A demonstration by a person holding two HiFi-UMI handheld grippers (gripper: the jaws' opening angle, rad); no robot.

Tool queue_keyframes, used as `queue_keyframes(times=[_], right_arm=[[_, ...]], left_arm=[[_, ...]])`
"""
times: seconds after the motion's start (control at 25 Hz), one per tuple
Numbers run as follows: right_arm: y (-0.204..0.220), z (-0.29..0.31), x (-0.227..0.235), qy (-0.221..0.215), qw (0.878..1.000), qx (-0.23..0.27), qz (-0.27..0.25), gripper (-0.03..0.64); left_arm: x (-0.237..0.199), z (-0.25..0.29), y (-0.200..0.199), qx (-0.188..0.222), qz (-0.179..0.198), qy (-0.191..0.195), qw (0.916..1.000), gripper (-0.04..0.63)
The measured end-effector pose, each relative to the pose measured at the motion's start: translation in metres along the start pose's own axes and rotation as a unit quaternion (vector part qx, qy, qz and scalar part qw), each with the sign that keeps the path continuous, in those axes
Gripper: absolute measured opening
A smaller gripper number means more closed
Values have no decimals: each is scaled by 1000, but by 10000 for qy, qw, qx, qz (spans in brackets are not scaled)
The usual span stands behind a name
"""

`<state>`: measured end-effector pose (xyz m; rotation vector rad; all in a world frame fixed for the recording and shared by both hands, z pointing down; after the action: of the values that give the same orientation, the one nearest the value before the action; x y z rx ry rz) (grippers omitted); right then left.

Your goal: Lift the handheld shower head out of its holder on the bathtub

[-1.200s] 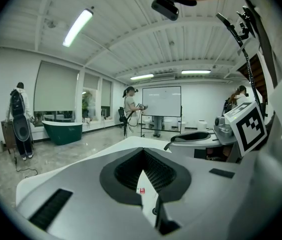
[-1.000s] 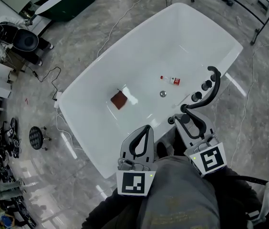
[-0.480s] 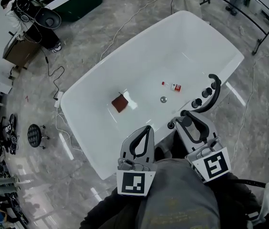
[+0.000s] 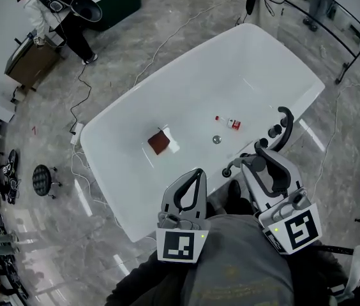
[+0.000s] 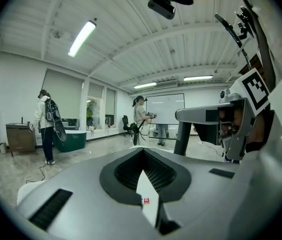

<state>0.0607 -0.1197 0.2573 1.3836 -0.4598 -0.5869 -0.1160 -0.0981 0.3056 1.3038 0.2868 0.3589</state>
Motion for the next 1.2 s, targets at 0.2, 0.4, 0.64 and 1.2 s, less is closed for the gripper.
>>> queue_keyframes(times=[0.2,0.4,0.64,1.2], right_arm=[[-14,-8,5,-42,9999,119,-6,143],[-25,-2,5,-109,9997,201,-28,143],[-26,2,3,-170,9997,166,-19,143],[-55,-14,-3,-130,9982,573,-69,143]], left_arm=[[6,1,-2,72,-63,-45,9999,2],[0,2,-2,130,-115,-111,9998,2],[-3,2,-3,121,-114,-134,9998,2],[-2,-4,-11,211,-12,-55,9998,2]])
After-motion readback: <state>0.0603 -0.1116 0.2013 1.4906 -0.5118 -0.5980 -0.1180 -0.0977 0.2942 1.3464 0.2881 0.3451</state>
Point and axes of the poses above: the fingertips, and each gripper's own axes: z forward along the fingers, x to its right, y out of its underside, the point moved 8 cm from there along -z, backward along the fingers, and after that the axes turned 4 degrees about -x, right-handed, at the moved point
